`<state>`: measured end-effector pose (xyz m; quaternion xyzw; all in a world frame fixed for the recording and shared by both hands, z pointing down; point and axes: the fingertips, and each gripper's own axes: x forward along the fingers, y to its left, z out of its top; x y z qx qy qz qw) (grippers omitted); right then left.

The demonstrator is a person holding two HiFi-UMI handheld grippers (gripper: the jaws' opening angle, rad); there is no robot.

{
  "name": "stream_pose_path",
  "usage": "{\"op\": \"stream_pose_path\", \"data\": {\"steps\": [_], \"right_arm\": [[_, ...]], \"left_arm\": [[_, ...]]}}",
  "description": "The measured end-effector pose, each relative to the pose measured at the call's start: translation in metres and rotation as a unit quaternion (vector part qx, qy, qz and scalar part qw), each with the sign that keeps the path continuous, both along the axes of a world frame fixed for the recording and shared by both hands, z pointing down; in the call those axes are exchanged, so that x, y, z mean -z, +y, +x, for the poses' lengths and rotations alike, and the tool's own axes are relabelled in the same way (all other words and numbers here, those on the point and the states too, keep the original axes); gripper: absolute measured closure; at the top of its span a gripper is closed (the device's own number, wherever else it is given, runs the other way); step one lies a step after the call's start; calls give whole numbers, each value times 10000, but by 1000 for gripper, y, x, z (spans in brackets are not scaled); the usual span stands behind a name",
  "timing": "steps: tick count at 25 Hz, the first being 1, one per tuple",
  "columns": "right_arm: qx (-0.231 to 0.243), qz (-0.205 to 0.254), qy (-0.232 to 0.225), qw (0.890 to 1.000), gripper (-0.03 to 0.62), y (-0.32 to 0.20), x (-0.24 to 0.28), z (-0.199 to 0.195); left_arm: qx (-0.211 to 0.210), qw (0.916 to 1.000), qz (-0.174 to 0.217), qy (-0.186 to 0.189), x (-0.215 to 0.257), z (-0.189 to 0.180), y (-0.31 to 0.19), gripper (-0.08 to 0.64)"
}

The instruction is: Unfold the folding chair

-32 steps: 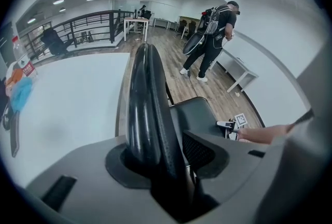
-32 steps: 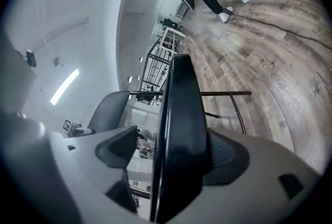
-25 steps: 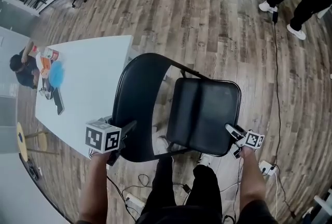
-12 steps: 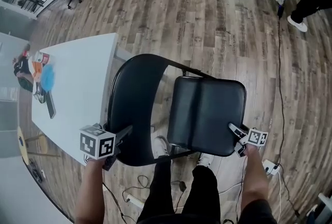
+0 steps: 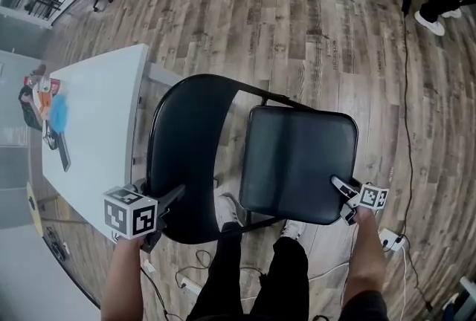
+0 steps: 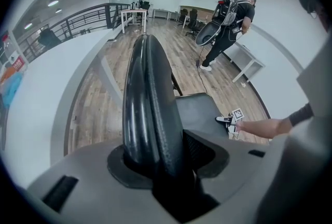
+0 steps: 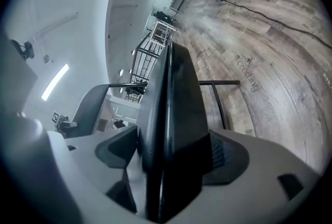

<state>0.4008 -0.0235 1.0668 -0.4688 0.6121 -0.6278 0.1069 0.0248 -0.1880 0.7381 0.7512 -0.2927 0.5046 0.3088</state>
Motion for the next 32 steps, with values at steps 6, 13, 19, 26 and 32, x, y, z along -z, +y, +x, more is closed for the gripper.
{"op": "stream_pose_path", "data": {"steps": [6, 13, 19, 26, 32], "right_arm": [[170, -27, 175, 9997, 216, 5, -10, 5], [125, 165, 485, 9986, 216, 25, 2, 26], [-829, 812, 1271, 9851, 216, 40, 107, 57], [-640, 2152, 1597, 9613, 219, 30, 302, -42], [-410, 2929, 2967, 9080, 492, 38, 446, -128]], "left_arm": [[63, 9999, 58, -119, 3, 16, 8, 380], [171, 9990, 395, 131, 14, 16, 7, 344], [507, 9820, 1817, 8, 91, -19, -2, 299], [534, 9611, 2518, 997, 175, -12, 44, 385], [787, 9372, 2380, 2426, 207, 5, 110, 554]]}}
